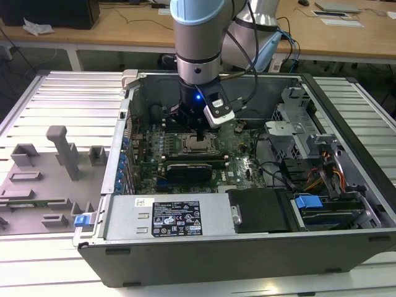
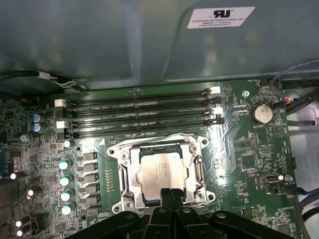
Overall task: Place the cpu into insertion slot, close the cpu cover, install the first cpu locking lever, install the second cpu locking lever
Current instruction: 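Install the second cpu locking lever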
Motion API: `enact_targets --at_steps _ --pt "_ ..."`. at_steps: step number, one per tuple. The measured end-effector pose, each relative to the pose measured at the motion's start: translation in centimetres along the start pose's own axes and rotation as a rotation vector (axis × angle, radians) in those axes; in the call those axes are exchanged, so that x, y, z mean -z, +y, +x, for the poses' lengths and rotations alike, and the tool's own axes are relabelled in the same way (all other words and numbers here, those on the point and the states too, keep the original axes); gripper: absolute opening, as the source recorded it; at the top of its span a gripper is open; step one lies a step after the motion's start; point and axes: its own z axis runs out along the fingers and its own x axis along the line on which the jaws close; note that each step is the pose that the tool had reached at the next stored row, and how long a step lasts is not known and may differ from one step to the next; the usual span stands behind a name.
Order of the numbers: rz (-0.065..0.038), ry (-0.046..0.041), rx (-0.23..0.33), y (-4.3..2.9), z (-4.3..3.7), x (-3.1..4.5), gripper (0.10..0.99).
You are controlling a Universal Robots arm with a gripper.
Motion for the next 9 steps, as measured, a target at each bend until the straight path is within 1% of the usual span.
enact_targets --at_steps 9 --pt "0.0 -0.0001 0.0 0.02 -0.01 -0.01 0.106"
